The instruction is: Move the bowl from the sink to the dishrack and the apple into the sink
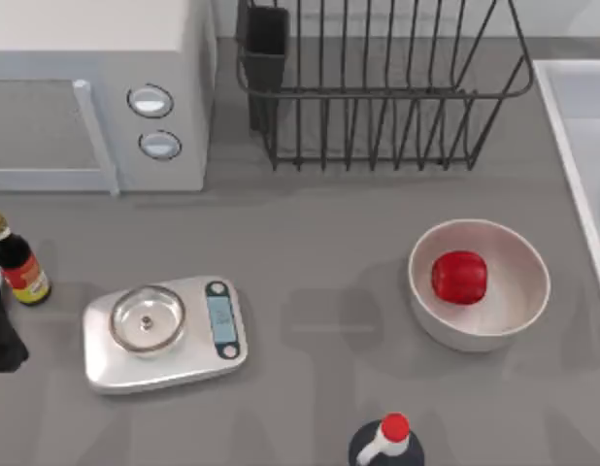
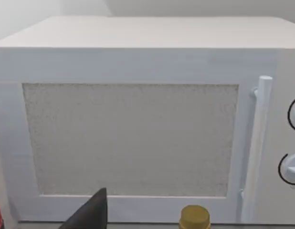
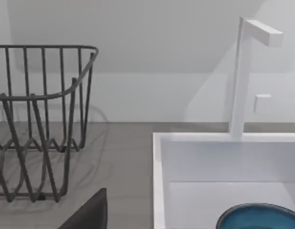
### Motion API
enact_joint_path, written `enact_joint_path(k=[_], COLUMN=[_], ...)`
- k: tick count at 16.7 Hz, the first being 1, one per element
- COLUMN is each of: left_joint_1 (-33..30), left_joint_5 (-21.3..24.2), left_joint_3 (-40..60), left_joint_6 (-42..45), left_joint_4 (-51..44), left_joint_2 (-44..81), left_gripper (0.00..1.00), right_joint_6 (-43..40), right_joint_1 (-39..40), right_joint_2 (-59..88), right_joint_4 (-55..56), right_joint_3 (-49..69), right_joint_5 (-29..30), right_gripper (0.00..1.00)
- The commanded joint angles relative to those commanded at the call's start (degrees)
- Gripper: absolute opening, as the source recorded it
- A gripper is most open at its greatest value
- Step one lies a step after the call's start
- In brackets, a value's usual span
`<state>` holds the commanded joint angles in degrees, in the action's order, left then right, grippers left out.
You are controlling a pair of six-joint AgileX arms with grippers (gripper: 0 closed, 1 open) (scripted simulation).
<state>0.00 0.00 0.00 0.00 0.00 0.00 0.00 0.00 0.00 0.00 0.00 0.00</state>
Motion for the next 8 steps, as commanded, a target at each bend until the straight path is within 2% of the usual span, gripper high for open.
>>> enact_joint_path(k=[4, 8], left_joint_1=[0.00, 0.00], left_joint_5=[0.00, 0.00], left_joint_3=[0.00, 0.00], left_joint_6=[0.00, 0.00], left_joint_4=[0.00, 0.00], left_joint_2=[0.00, 0.00], left_gripper=[1.00, 1.00], right_joint_6=[-0.45, -3.05], right_joint_1=[-0.43, -2.54], right_joint_2=[1.19, 9.76], right_joint_4=[-0.64, -4.80], right_joint_3=[1.56, 11.79], right_joint_5=[0.10, 0.41], right_gripper=[1.00, 1.00])
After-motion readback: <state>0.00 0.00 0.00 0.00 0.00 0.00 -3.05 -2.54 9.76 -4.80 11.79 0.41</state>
